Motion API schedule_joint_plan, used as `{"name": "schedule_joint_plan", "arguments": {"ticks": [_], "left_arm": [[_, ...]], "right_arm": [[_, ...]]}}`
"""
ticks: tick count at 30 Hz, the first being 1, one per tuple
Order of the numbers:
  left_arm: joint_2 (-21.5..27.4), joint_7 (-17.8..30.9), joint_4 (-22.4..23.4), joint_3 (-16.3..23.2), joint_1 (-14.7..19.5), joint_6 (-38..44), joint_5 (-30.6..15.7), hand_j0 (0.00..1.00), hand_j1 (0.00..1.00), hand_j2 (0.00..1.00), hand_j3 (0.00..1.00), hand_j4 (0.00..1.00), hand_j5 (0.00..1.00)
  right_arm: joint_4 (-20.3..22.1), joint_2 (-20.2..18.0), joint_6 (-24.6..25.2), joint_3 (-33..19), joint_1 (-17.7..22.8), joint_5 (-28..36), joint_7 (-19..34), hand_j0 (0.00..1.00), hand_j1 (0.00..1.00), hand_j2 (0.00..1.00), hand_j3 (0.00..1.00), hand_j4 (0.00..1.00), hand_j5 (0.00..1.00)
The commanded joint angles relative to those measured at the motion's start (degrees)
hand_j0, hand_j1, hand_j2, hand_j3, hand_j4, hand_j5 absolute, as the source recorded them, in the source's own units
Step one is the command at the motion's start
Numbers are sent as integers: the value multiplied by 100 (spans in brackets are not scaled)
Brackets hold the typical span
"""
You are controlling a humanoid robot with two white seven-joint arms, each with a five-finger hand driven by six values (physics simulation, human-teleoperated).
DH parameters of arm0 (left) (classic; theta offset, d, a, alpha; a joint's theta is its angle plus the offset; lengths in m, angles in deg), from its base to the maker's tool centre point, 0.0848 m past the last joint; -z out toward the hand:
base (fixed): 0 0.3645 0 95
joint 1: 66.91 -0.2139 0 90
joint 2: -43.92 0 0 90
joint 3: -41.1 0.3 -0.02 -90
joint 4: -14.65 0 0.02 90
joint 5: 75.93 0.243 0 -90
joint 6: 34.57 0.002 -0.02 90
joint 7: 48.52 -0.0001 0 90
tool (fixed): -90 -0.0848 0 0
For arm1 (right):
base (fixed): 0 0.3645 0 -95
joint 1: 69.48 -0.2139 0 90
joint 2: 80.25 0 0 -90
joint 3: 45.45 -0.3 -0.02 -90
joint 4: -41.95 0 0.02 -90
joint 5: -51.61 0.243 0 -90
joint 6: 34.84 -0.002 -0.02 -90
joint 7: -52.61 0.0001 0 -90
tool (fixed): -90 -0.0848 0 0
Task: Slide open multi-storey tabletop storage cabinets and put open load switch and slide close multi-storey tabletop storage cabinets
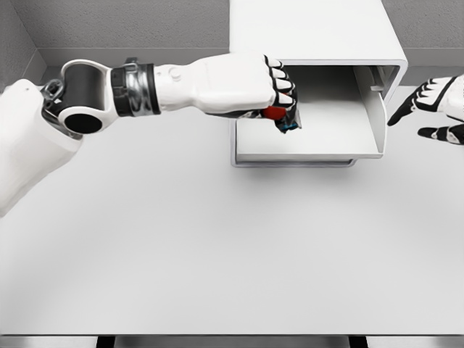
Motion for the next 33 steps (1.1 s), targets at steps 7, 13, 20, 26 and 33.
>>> {"name": "schedule_joint_plan", "arguments": {"ticks": [7,13,20,26,33], "left_arm": [[-225,18,326,71,114,11,-30,50,50,50,50,50,50],[-278,71,520,106,158,11,-21,51,51,51,51,51,51],[-524,80,933,238,158,11,111,53,53,53,53,53,53],[-612,80,1056,273,158,11,199,53,53,53,53,53,53],[-647,80,994,265,132,11,207,53,53,53,53,53,53]], "right_arm": [[-7,-337,13,1228,-703,104,-147,64,64,64,64,64,64],[-33,-635,13,1967,-1283,245,-182,64,64,64,64,64,64],[90,-1136,13,2697,-1723,227,-516,63,63,63,63,63,63],[301,-1338,13,3075,-1776,131,-508,61,61,61,61,61,61],[309,-1541,13,3409,-2092,113,-534,60,60,60,60,60,60]]}}
